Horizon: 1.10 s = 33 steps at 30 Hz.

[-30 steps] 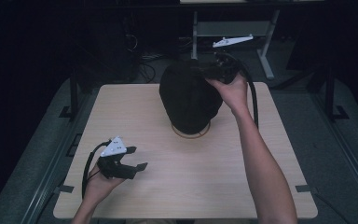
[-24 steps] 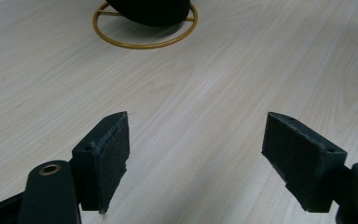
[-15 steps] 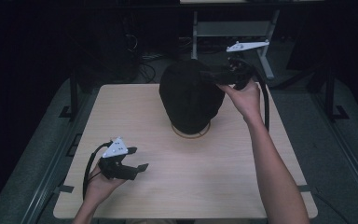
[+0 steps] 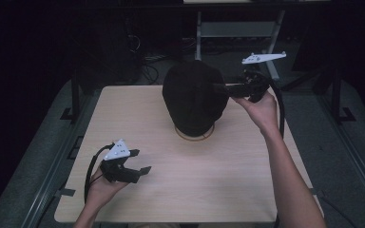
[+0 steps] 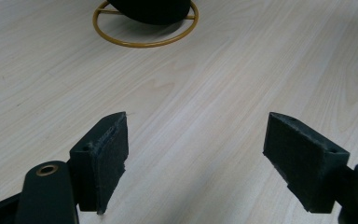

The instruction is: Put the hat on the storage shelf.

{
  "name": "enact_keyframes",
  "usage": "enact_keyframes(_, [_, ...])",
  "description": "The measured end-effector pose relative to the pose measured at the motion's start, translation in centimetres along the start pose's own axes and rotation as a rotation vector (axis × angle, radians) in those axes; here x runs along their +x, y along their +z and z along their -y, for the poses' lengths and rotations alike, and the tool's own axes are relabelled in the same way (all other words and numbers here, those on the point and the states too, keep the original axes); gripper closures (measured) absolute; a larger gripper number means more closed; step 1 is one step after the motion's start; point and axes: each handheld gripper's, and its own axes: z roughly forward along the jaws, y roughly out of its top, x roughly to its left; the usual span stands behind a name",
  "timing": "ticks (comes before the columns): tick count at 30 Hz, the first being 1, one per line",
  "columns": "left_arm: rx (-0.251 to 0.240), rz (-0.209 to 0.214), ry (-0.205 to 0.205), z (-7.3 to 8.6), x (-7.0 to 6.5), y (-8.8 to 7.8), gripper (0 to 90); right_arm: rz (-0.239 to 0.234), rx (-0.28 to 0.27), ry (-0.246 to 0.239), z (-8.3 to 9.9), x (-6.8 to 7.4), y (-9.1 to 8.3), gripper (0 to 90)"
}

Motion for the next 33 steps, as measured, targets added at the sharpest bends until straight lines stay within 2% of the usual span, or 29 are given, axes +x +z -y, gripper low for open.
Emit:
enact_keyframes(12, [0.002,-0.002,0.003,0.0,-0.1,0.1,21.0,0.004,0.007,0.015,2.3,-0.2,-1.5,33.0])
enact_keyframes(30, [-0.007,-0.004,-0.02,0.1,0.1,0.0,21.0,0.014,0.042,0.05,5.9,-0.7,-3.0,29.4])
enact_keyframes(33, [0.001,-0.004,-0.008,0.1,0.1,0.1,20.9,0.018,0.046,0.055,6.6,-0.9,-3.2,29.2])
